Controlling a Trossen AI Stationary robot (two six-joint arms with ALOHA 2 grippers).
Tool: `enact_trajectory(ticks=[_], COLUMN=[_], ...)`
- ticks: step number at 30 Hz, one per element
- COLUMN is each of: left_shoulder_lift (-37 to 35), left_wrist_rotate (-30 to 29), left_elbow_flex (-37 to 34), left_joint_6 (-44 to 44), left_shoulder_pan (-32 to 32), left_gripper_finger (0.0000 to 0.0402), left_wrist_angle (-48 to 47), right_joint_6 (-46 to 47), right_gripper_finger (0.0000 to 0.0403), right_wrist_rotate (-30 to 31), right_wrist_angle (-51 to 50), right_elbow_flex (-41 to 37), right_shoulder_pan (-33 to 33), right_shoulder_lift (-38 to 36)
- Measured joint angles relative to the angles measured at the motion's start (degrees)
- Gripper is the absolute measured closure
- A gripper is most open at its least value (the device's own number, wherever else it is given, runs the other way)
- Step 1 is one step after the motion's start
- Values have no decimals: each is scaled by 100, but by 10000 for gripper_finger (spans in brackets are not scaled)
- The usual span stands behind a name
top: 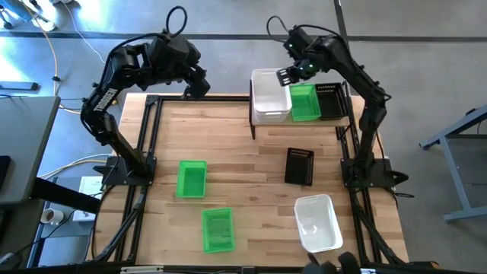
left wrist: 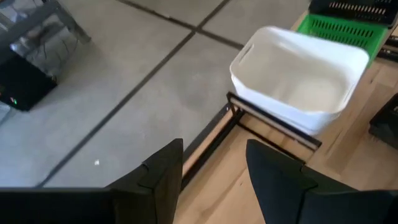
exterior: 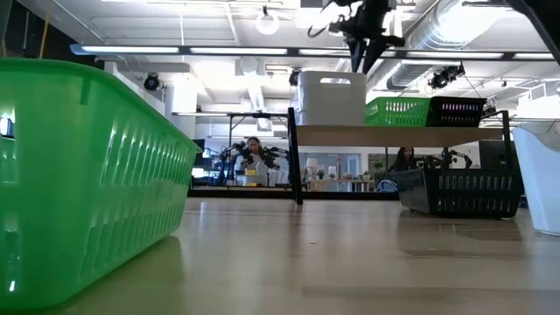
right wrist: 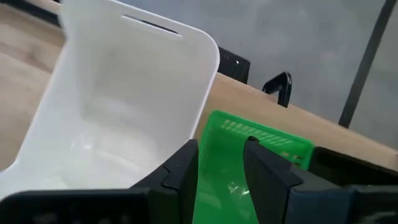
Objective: Stack baskets on shelf by color
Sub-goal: Stack the top white bin on top of the white bin
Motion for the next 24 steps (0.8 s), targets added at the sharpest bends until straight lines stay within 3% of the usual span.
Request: enact_trajectory(ticks=[11,24], left_shoulder_lift=[-6,2], left_wrist_rotate=[-8,-350], left_elbow_flex=[-96,-1647], left_joint_6=[-838,-1469], left_shoulder_pan=[-328,-537], left_gripper_finger=[234,234], left_wrist_angle=[-639,-377], right_joint_6=[-854,-1731], right_gripper_finger=[290,290], right_wrist_rotate=[-29,-30], right_wrist_angle=[0,-1], right_elbow_flex=[2,2], right_shoulder_pan=[2,-434], right_shoulder_lift=[-313,-243])
